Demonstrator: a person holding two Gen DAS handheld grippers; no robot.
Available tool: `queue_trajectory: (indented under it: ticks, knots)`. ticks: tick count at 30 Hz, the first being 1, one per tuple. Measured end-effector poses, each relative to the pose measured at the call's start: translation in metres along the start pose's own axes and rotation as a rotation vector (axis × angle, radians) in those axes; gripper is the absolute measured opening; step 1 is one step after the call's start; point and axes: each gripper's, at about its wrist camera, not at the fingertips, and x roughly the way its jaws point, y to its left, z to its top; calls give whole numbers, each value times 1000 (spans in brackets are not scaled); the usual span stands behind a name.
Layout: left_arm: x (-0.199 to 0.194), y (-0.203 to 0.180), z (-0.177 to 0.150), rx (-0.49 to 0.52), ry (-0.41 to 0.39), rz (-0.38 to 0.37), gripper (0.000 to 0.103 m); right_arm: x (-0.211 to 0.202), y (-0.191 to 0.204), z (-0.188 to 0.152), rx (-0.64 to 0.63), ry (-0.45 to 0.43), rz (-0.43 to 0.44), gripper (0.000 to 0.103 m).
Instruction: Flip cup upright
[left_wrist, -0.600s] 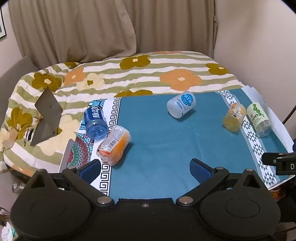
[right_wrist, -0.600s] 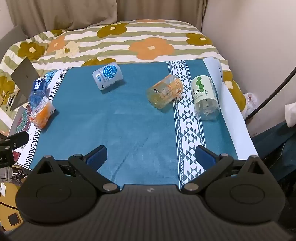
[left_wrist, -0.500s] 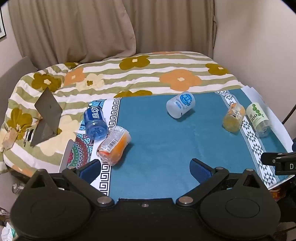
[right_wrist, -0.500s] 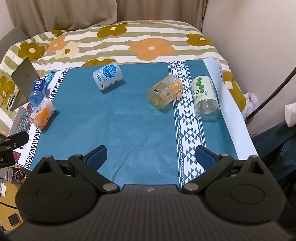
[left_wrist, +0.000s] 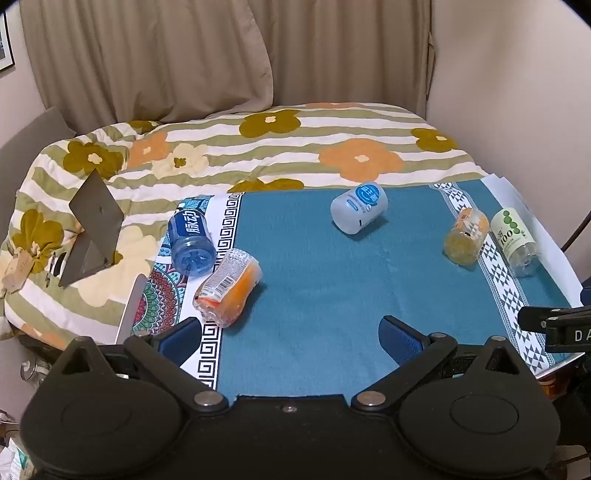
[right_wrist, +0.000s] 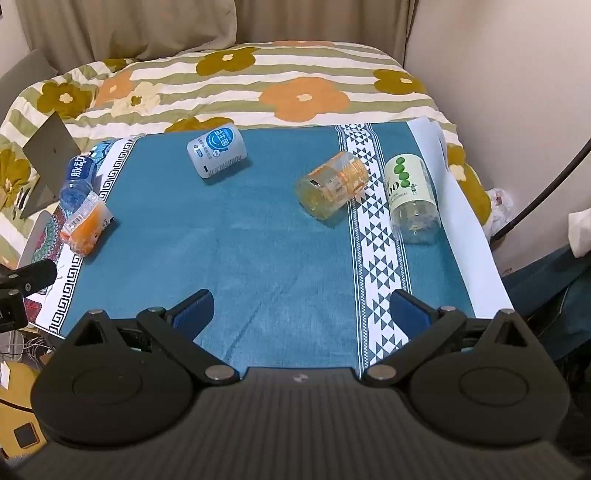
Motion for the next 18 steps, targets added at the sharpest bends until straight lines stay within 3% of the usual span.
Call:
queue_trajectory:
  ticks: [18]
  knots:
    - [-1, 0, -3, -12, 0, 0, 103, -3, 1, 0, -15, -3, 7, 103]
